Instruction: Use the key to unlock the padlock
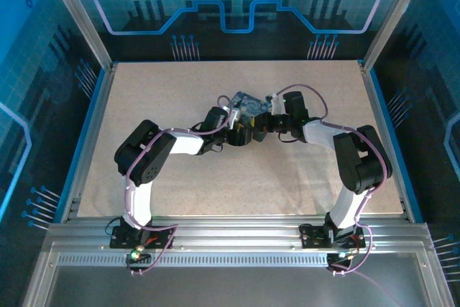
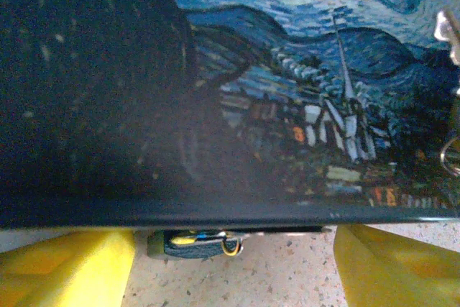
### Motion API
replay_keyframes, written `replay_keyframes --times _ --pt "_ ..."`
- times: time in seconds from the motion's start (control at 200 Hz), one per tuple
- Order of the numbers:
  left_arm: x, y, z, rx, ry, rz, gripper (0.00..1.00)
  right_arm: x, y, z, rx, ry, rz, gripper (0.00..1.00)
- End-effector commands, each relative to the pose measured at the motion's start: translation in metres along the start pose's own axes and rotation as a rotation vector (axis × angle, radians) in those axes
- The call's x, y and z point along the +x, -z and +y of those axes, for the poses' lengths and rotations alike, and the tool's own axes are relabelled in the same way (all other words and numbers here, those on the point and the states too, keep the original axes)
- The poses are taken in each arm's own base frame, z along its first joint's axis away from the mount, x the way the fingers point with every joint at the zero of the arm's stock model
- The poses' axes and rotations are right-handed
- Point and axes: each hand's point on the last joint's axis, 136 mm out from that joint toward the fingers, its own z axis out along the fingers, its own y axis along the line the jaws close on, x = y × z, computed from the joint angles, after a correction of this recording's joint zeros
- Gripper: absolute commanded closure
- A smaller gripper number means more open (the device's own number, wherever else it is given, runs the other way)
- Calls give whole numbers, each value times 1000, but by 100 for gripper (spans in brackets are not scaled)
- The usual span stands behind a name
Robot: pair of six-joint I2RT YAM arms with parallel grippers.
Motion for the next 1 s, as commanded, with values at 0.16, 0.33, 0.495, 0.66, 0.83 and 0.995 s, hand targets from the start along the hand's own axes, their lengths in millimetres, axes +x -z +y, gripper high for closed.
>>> replay_keyframes --times 0.16,0.33,0.495,0.66,0.83,0.995 --pt "-8 -7 -9 38 -31 -13 33 26 -2 -22 59 -68 68 100" --pt "-8 -7 -11 50 -26 -15 41 26 -2 -21 58 -70 68 100" --pt "-8 -7 -10 44 -14 -15 48 25 -2 -20 54 -70 66 100" --pt "-7 -8 -10 41 -5 -16 56 25 -2 -21 54 -71 66 100" --pt "-5 -9 -9 41 2 -10 57 25 -2 -21 54 -73 65 100" --pt "-3 -13 -8 37 7 2 58 26 -2 -21 54 -74 65 100"
